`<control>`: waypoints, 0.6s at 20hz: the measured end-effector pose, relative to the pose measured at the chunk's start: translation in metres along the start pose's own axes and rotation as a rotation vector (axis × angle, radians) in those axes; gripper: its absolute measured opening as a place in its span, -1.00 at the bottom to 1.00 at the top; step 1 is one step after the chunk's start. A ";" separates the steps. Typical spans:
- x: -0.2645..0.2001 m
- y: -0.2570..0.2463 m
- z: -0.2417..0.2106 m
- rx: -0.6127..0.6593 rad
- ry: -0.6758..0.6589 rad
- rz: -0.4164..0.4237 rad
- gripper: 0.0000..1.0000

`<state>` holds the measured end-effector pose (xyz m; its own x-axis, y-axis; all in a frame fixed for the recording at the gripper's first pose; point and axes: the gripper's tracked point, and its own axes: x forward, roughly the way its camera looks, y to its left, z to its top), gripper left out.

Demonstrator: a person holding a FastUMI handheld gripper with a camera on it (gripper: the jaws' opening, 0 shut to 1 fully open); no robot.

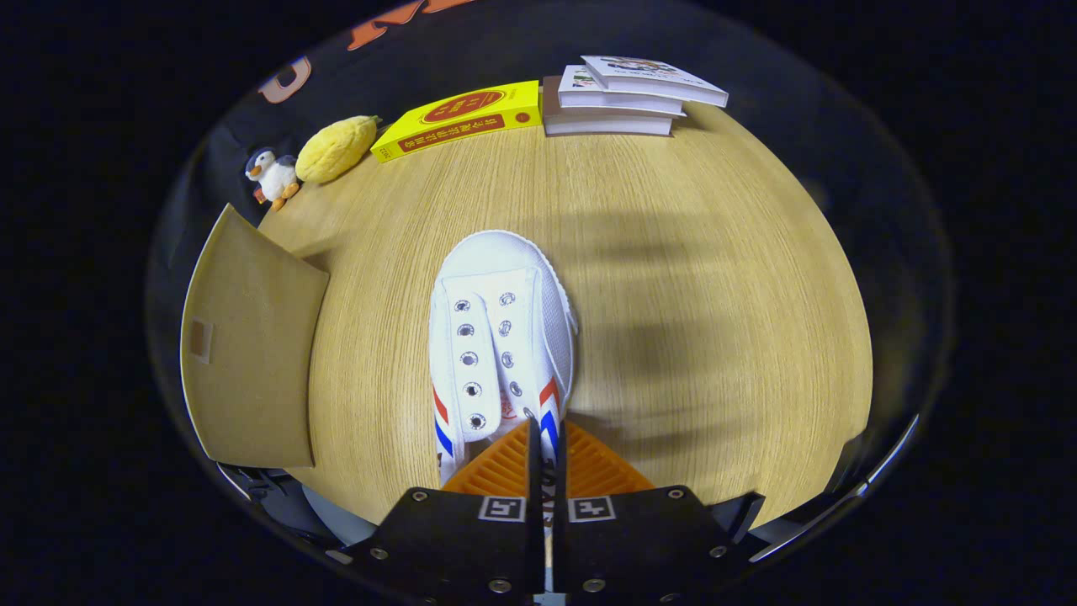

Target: Open the storage box then place both shoes into the box .Put the left shoe in first, then the right shoe, with the right side of both shoes facing outward in a uniform manner.

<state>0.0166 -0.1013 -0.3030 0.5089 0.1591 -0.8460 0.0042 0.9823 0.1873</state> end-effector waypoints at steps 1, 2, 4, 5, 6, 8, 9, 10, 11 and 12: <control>-0.001 0.000 0.000 0.040 -0.002 0.017 -0.93; -0.001 0.000 0.001 0.079 -0.017 0.035 -0.98; -0.003 0.013 -0.002 0.174 -0.036 0.119 -0.99; -0.005 0.020 -0.001 0.235 -0.044 0.159 -0.99; -0.002 0.026 0.001 0.289 -0.052 0.187 -1.00; -0.008 0.033 0.005 0.302 -0.083 0.203 -0.99; -0.011 0.037 0.008 0.290 -0.093 0.205 -1.00; -0.016 0.042 0.010 0.284 -0.105 0.212 -1.00; -0.023 0.048 0.013 0.290 -0.118 0.224 -1.00; -0.030 0.055 0.019 0.292 -0.136 0.242 -1.00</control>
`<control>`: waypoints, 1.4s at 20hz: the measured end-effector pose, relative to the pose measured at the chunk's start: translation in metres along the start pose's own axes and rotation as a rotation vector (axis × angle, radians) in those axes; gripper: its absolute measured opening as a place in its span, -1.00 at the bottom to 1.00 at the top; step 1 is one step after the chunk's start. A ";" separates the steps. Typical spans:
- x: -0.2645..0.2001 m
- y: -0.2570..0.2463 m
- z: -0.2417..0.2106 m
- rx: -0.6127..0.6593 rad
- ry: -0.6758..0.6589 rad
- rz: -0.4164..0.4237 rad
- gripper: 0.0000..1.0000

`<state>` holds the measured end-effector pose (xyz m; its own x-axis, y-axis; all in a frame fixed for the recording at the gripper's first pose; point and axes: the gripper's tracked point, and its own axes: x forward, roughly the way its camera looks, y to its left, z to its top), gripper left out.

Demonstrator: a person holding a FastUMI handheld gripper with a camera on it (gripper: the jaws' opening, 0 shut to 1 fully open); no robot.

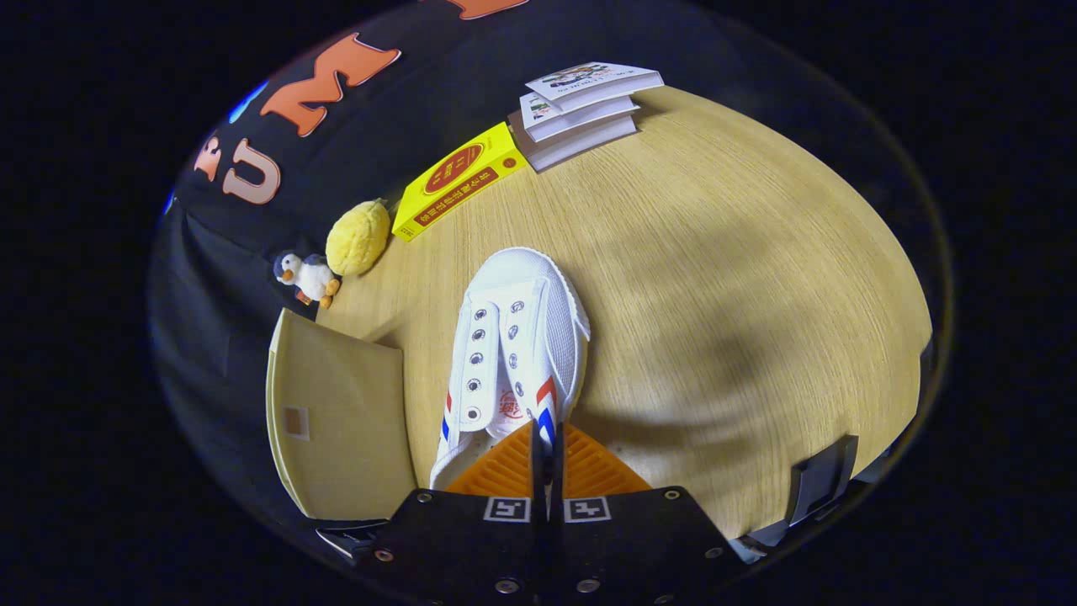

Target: Open the storage box then place both shoes into the box .Put the left shoe in first, then the right shoe, with the right side of both shoes facing outward in a uniform manner.

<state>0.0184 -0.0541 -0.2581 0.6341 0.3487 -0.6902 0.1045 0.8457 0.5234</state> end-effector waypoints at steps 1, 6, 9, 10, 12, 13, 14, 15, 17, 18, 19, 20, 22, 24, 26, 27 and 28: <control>-0.004 0.009 0.005 0.004 -0.018 0.010 -1.00; -0.042 0.072 0.015 -0.040 -0.073 0.062 -1.00; -0.063 0.120 0.021 -0.066 -0.103 0.104 -1.00; -0.070 0.136 0.023 -0.075 -0.116 0.115 -1.00; -0.076 0.163 0.020 -0.078 -0.124 0.129 -1.00; -0.078 0.177 0.020 -0.066 -0.134 0.137 -1.00; -0.078 0.190 0.016 -0.065 -0.135 0.147 -1.00; -0.078 0.203 0.013 -0.064 -0.133 0.156 -1.00; -0.076 0.227 0.004 -0.072 -0.142 0.161 -1.00; -0.076 0.238 -0.005 -0.100 -0.129 0.165 -1.00; -0.072 0.247 -0.010 -0.111 -0.127 0.162 -1.00; -0.069 0.255 -0.018 -0.118 -0.117 0.156 -1.00; -0.057 0.266 -0.033 -0.136 -0.094 0.136 -1.00; -0.044 0.267 -0.044 -0.182 -0.082 0.075 -1.00; -0.032 0.266 -0.055 -0.232 -0.069 0.006 -1.00; -0.026 0.264 -0.059 -0.255 -0.057 -0.030 -1.00; -0.021 0.263 -0.064 -0.283 -0.046 -0.069 -1.00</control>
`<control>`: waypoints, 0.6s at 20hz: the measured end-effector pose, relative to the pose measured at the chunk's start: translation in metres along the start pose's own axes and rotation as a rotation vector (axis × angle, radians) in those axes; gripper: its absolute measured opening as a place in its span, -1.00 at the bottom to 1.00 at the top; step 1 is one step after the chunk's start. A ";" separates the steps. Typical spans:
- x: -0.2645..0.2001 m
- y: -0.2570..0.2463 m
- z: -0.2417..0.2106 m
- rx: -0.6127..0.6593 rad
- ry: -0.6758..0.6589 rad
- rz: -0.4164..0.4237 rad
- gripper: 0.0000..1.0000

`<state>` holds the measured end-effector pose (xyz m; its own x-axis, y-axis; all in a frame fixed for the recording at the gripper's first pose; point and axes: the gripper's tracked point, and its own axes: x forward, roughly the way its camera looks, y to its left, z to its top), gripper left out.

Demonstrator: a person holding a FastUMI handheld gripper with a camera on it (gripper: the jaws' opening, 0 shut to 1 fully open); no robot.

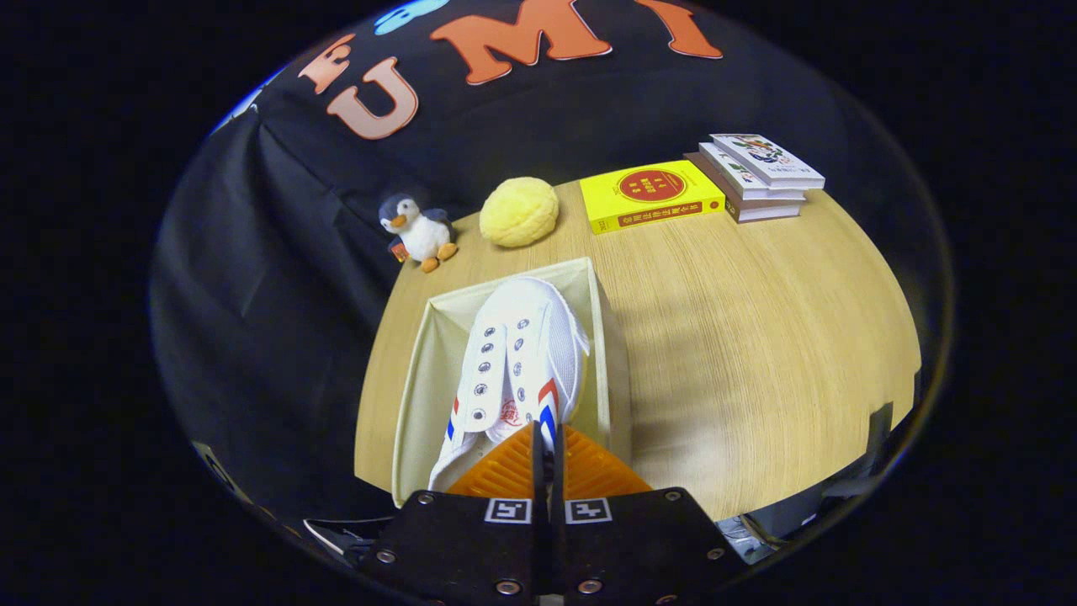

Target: Open the storage box then place both shoes into the box .Put the left shoe in first, then the right shoe, with the right side of both shoes facing outward in a uniform manner.

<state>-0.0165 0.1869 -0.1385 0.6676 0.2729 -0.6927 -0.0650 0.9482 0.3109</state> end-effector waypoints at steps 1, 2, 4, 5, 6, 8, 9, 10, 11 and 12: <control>0.005 -0.001 -0.003 -0.023 0.008 -0.038 -0.99; 0.010 0.000 -0.005 -0.051 0.011 -0.064 -0.94; 0.013 0.020 0.001 -0.057 -0.018 -0.027 -0.91; 0.006 0.030 0.009 -0.045 -0.038 0.008 -0.87; 0.008 0.033 0.016 -0.040 -0.056 0.015 -0.59; -0.001 0.018 0.031 -0.047 -0.098 -0.025 0.23; -0.004 0.011 0.039 -0.047 -0.122 -0.047 0.48; -0.008 0.005 0.044 -0.039 -0.141 -0.059 0.79; -0.013 0.000 0.050 -0.029 -0.158 -0.069 0.90; -0.019 -0.006 0.057 -0.022 -0.180 -0.081 0.98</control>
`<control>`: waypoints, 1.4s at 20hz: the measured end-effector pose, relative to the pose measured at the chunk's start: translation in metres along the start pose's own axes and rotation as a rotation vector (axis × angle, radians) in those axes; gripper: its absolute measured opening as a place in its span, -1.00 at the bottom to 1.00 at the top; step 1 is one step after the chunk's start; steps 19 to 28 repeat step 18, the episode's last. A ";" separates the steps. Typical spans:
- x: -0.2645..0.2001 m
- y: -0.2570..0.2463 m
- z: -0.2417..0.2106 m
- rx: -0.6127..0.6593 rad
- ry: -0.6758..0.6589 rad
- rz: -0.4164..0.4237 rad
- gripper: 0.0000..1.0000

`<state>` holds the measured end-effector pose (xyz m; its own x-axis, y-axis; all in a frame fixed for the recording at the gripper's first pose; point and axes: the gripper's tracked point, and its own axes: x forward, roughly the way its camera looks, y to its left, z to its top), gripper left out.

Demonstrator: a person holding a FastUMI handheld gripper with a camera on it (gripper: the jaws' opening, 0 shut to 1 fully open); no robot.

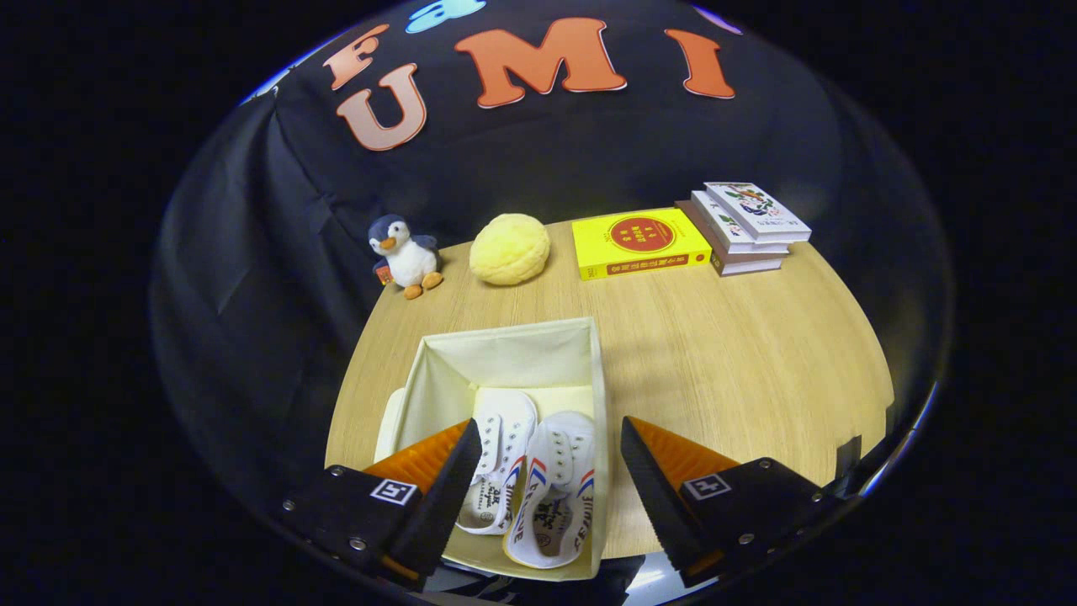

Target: Open the storage box then place both shoes into the box .Put the left shoe in first, then the right shoe, with the right side of both shoes facing outward in a uniform manner.

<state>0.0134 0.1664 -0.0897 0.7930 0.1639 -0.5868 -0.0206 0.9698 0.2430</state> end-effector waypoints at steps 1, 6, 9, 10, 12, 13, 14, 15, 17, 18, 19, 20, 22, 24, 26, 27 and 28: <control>-0.005 -0.008 0.010 0.000 -0.027 -0.015 0.98; -0.047 -0.041 0.062 -0.034 -0.196 -0.084 0.97; -0.073 -0.049 0.076 -0.018 -0.255 -0.080 0.97; -0.079 -0.053 0.078 -0.012 -0.267 -0.078 0.97; -0.088 -0.061 0.079 -0.015 -0.287 -0.080 0.97; -0.090 -0.064 0.077 -0.017 -0.286 -0.078 0.98; -0.092 -0.067 0.075 -0.014 -0.282 -0.074 0.97; -0.093 -0.070 0.073 -0.004 -0.280 -0.069 0.97; -0.095 -0.075 0.070 0.009 -0.274 -0.060 0.97; -0.096 -0.078 0.069 0.013 -0.271 -0.058 0.97; -0.096 -0.078 0.069 0.013 -0.271 -0.058 0.97; -0.096 -0.078 0.069 0.013 -0.271 -0.058 0.97; -0.096 -0.078 0.069 0.013 -0.271 -0.058 0.97; -0.096 -0.078 0.069 0.013 -0.271 -0.058 0.97; -0.096 -0.078 0.069 0.013 -0.271 -0.058 0.97; -0.096 -0.078 0.069 0.013 -0.271 -0.058 0.97; -0.096 -0.078 0.069 0.013 -0.271 -0.058 0.97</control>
